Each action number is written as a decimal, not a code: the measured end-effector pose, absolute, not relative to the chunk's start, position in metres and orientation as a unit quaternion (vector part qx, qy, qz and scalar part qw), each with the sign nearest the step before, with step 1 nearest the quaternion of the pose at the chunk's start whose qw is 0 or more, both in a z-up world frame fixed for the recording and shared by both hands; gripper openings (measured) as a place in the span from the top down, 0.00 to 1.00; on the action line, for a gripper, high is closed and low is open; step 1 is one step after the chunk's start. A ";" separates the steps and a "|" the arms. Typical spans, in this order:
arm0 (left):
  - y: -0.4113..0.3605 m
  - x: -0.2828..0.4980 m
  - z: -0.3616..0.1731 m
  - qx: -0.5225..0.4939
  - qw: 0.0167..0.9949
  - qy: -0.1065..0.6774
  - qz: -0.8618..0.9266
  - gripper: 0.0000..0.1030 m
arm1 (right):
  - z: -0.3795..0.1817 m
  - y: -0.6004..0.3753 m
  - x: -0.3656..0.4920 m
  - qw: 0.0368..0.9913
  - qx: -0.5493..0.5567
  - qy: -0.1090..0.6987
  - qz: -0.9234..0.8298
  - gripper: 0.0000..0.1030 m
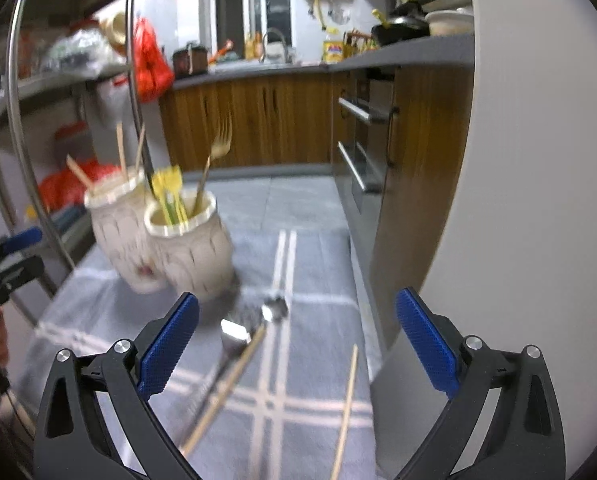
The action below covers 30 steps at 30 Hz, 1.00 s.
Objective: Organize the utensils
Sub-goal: 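Open both tools and withdraw them from the ceramic holder, then grasp the silver fork by its handle with the right tool and lift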
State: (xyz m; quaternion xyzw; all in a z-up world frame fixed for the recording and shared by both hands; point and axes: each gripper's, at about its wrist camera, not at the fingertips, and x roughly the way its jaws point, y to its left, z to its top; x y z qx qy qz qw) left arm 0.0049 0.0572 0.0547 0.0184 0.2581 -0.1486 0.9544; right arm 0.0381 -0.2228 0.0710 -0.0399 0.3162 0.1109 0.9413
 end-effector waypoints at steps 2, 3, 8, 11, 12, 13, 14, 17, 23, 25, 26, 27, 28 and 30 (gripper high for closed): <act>0.056 0.002 0.044 0.025 0.950 0.272 -0.152 0.06 | 0.061 -0.224 0.034 0.937 -0.050 0.329 0.109 0.05; 0.055 0.001 0.041 0.027 0.948 0.276 -0.153 0.06 | 0.056 -0.226 0.033 0.935 -0.051 0.335 0.108 0.05; 0.052 -0.002 0.020 0.037 0.940 0.302 -0.153 0.06 | 0.041 -0.221 0.034 0.925 -0.041 0.359 0.118 0.05; 0.052 -0.002 0.018 0.034 0.939 0.305 -0.155 0.06 | 0.038 -0.206 0.036 0.921 -0.043 0.363 0.136 0.05; 0.052 -0.004 0.019 0.032 0.939 0.304 -0.157 0.06 | 0.036 -0.201 0.036 0.920 -0.045 0.364 0.139 0.05; 0.052 -0.004 0.019 0.031 0.939 0.303 -0.158 0.06 | 0.033 -0.194 0.038 0.918 -0.046 0.367 0.143 0.05; 0.053 -0.004 0.019 0.031 0.939 0.302 -0.159 0.06 | 0.030 -0.189 0.039 0.916 -0.045 0.371 0.144 0.05; 0.054 -0.005 0.021 0.026 0.940 0.301 -0.161 0.06 | 0.024 -0.179 0.047 0.911 -0.032 0.381 0.151 0.05; 0.055 -0.003 0.017 0.011 0.937 0.305 -0.168 0.06 | 0.013 -0.162 0.067 0.906 -0.032 0.398 0.142 0.09; 0.056 -0.003 0.017 0.009 0.937 0.305 -0.170 0.06 | 0.010 -0.157 0.072 0.903 -0.040 0.405 0.136 0.21; 0.056 -0.003 0.016 0.008 0.937 0.306 -0.171 0.06 | 0.008 -0.155 0.074 0.902 -0.041 0.409 0.135 0.30; 0.056 -0.004 0.015 0.007 0.937 0.306 -0.171 0.06 | 0.007 -0.154 0.076 0.900 -0.041 0.414 0.134 0.38; 0.057 -0.003 0.015 0.006 0.936 0.306 -0.172 0.06 | 0.005 -0.153 0.077 0.898 -0.041 0.418 0.134 0.40; 0.057 -0.003 0.014 0.004 0.936 0.306 -0.172 0.06 | 0.002 -0.151 0.079 0.895 -0.039 0.423 0.134 0.50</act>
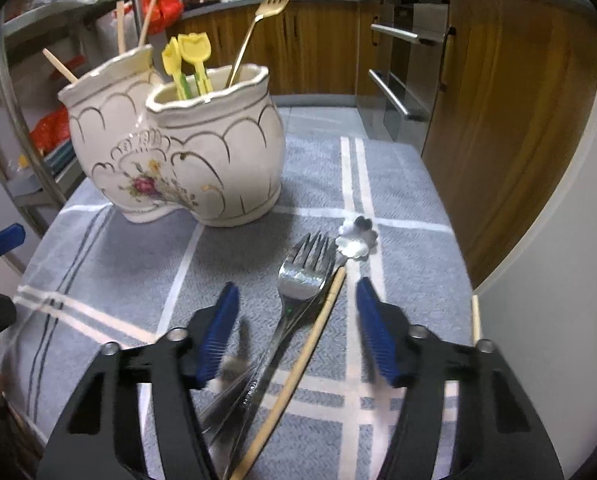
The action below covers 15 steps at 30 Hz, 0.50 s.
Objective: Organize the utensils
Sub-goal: 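Grasp the silver fork by its handle with the right tool and lift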
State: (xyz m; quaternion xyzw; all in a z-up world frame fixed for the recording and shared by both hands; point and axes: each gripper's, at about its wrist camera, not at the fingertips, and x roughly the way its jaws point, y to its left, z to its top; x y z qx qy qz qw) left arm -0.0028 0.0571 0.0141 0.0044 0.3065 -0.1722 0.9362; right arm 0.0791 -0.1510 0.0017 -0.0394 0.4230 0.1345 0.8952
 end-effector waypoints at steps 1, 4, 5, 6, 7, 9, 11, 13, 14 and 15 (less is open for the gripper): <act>0.057 -0.003 0.013 0.004 0.936 0.307 -0.172 0.06 | 0.000 -0.150 0.080 0.894 -0.039 0.425 0.135 0.53; 0.058 -0.002 0.013 -0.001 0.935 0.308 -0.173 0.06 | -0.003 -0.148 0.080 0.895 -0.045 0.425 0.129 0.61; 0.058 -0.002 0.013 -0.002 0.935 0.308 -0.174 0.06 | -0.003 -0.148 0.081 0.896 -0.045 0.423 0.126 0.64; 0.058 -0.001 0.013 -0.003 0.935 0.309 -0.174 0.06 | -0.003 -0.148 0.081 0.898 -0.047 0.421 0.122 0.67; 0.058 -0.001 0.013 -0.004 0.935 0.309 -0.174 0.06 | -0.002 -0.149 0.081 0.899 -0.051 0.419 0.120 0.69; 0.058 -0.001 0.013 -0.006 0.934 0.310 -0.175 0.06 | -0.002 -0.149 0.081 0.901 -0.054 0.414 0.118 0.75; 0.058 -0.001 0.013 -0.007 0.935 0.310 -0.175 0.06 | -0.002 -0.150 0.079 0.901 -0.045 0.413 0.125 0.75; 0.058 -0.001 0.013 -0.005 0.935 0.309 -0.174 0.06 | -0.001 -0.151 0.079 0.901 -0.038 0.411 0.134 0.76; 0.058 -0.001 0.013 -0.004 0.935 0.309 -0.173 0.06 | 0.001 -0.151 0.077 0.902 -0.036 0.407 0.137 0.76; 0.058 -0.001 0.014 -0.004 0.935 0.309 -0.173 0.06 | 0.003 -0.152 0.075 0.904 -0.033 0.402 0.140 0.76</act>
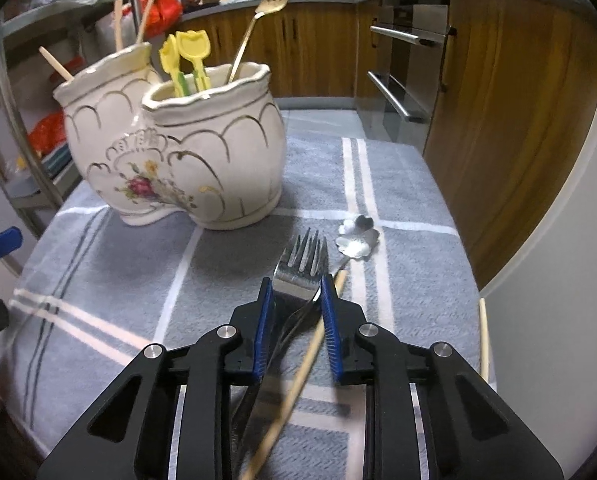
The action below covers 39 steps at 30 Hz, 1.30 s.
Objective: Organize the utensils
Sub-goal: 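Grasp the silver fork by its handle with the right tool and lift, then grasp a wooden chopstick with the left tool while the right tool holds the fork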
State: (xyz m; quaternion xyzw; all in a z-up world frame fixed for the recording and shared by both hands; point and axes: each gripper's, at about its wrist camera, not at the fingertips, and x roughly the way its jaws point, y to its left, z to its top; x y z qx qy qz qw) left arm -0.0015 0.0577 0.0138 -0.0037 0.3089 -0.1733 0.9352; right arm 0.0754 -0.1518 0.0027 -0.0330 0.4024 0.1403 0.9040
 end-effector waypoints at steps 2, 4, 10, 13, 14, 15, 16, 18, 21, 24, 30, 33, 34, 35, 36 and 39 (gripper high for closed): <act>0.057 -0.002 0.015 -0.003 0.935 0.308 -0.173 0.06 | 0.008 -0.153 0.072 0.907 -0.025 0.393 0.148 0.77; 0.055 -0.002 0.015 -0.002 0.935 0.309 -0.173 0.06 | 0.015 -0.156 0.067 0.911 -0.016 0.381 0.159 0.77; 0.049 -0.003 0.018 0.004 0.935 0.308 -0.175 0.06 | 0.035 -0.169 0.051 0.922 0.012 0.343 0.180 0.78; 0.046 -0.004 0.019 0.007 0.935 0.307 -0.176 0.06 | 0.047 -0.177 0.042 0.927 0.030 0.318 0.197 0.79; 0.046 -0.005 0.019 0.008 0.935 0.307 -0.176 0.06 | 0.049 -0.179 0.040 0.928 0.033 0.313 0.200 0.80; 0.045 -0.006 0.020 0.009 0.935 0.307 -0.177 0.06 | 0.053 -0.182 0.037 0.930 0.040 0.303 0.206 0.82; 0.044 -0.006 0.020 0.011 0.935 0.306 -0.177 0.06 | 0.057 -0.185 0.034 0.931 0.046 0.295 0.212 0.93; 0.043 -0.007 0.021 0.011 0.935 0.306 -0.178 0.06 | 0.061 -0.189 0.031 0.931 0.059 0.286 0.218 0.96; 0.041 -0.008 0.021 0.013 0.935 0.306 -0.178 0.06 | 0.065 -0.192 0.030 0.934 0.061 0.275 0.220 0.97; 0.038 -0.009 0.022 0.015 0.934 0.307 -0.180 0.06 | 0.066 -0.194 0.029 0.933 0.070 0.274 0.223 0.98; 0.026 -0.008 0.028 0.026 0.933 0.303 -0.192 0.06 | 0.080 -0.203 0.020 0.934 0.100 0.242 0.245 0.98; 0.013 -0.005 0.032 0.026 0.931 0.304 -0.202 0.06 | 0.090 -0.212 0.016 0.935 0.117 0.220 0.253 0.98; 0.009 -0.004 0.033 0.027 0.929 0.306 -0.206 0.06 | 0.096 -0.217 0.014 0.937 0.122 0.209 0.253 0.98; 0.001 -0.003 0.033 0.031 0.928 0.307 -0.211 0.06 | 0.100 -0.220 0.013 0.939 0.125 0.201 0.251 0.98; -0.005 -0.002 0.033 0.034 0.927 0.307 -0.212 0.06 | 0.104 -0.223 0.012 0.941 0.126 0.193 0.249 0.98; -0.029 0.001 0.031 0.046 0.924 0.311 -0.217 0.06 | 0.114 -0.234 0.011 0.947 0.127 0.177 0.237 0.98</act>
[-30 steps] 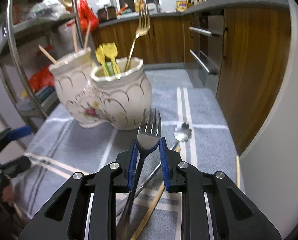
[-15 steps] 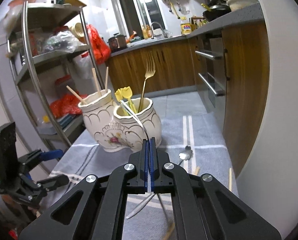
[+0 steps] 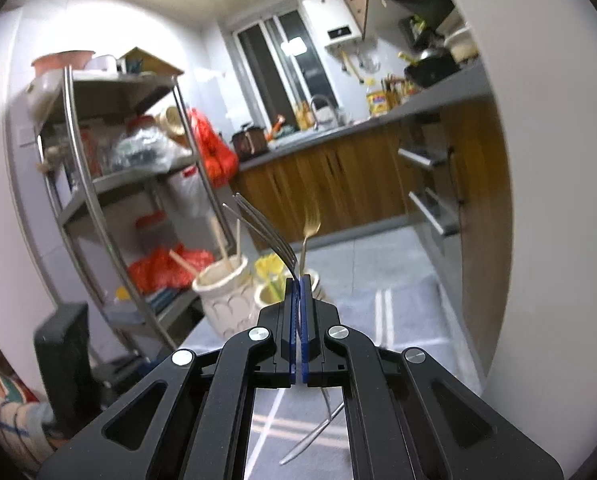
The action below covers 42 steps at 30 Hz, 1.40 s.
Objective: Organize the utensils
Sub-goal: 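Grasp a wooden chopstick with the left tool while the right tool holds the fork, then lower fork into smaller pot with right tool while left inserts chopstick into larger pot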
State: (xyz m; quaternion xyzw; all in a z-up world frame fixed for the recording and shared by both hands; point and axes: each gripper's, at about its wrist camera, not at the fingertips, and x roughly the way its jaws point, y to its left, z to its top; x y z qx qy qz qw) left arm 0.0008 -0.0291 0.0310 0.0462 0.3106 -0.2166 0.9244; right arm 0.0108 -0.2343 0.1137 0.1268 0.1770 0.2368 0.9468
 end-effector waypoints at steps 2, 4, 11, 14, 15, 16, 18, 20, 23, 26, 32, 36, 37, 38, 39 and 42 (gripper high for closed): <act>-0.047 0.005 0.027 0.045 0.919 0.323 -0.222 0.06 | 0.117 -0.242 0.011 0.951 0.123 0.173 0.225 0.98; -0.066 0.007 0.021 0.041 0.910 0.340 -0.232 0.08 | 0.118 -0.251 0.011 0.955 0.118 0.171 0.211 0.98; -0.119 0.011 -0.003 0.047 0.880 0.405 -0.244 0.46 | 0.114 -0.277 0.004 0.961 0.116 0.167 0.190 0.98; -0.132 0.010 -0.007 0.051 0.874 0.415 -0.248 0.52 | 0.112 -0.284 0.001 0.962 0.116 0.163 0.185 0.98; -0.135 0.010 -0.008 0.055 0.873 0.416 -0.248 0.56 | 0.112 -0.287 0.000 0.963 0.117 0.161 0.183 0.98; -0.142 0.009 -0.009 0.067 0.873 0.417 -0.246 0.58 | 0.112 -0.288 -0.001 0.963 0.118 0.160 0.182 0.98; -0.149 0.009 -0.012 0.081 0.871 0.420 -0.241 0.65 | 0.111 -0.294 -0.002 0.963 0.123 0.159 0.181 0.98; -0.155 0.011 -0.017 0.093 0.870 0.426 -0.231 0.67 | 0.109 -0.297 -0.003 0.962 0.127 0.159 0.182 0.98; -0.157 0.018 -0.023 0.093 0.868 0.439 -0.215 0.73 | 0.109 -0.297 -0.004 0.963 0.120 0.159 0.180 0.98; -0.159 0.020 -0.025 0.105 0.872 0.433 -0.202 0.79 | 0.108 -0.298 -0.005 0.963 0.119 0.159 0.185 0.98; -0.153 0.024 -0.023 0.110 0.873 0.428 -0.206 0.94 | 0.110 -0.297 -0.004 0.962 0.120 0.159 0.187 0.98; -0.141 0.024 -0.018 0.096 0.876 0.419 -0.217 0.96 | 0.111 -0.297 -0.003 0.962 0.118 0.162 0.186 0.98; -0.137 0.022 -0.013 0.089 0.878 0.412 -0.226 0.96 | 0.111 -0.296 -0.003 0.962 0.117 0.162 0.185 0.98; -0.133 0.021 -0.009 0.086 0.881 0.404 -0.229 0.96 | 0.112 -0.295 -0.003 0.963 0.115 0.162 0.184 0.98; -0.130 0.020 -0.006 0.086 0.885 0.397 -0.229 0.96 | 0.113 -0.293 -0.003 0.963 0.113 0.163 0.184 0.98; -0.115 0.012 0.010 0.073 0.897 0.364 -0.240 0.96 | 0.115 -0.287 -0.003 0.963 0.107 0.163 0.187 0.98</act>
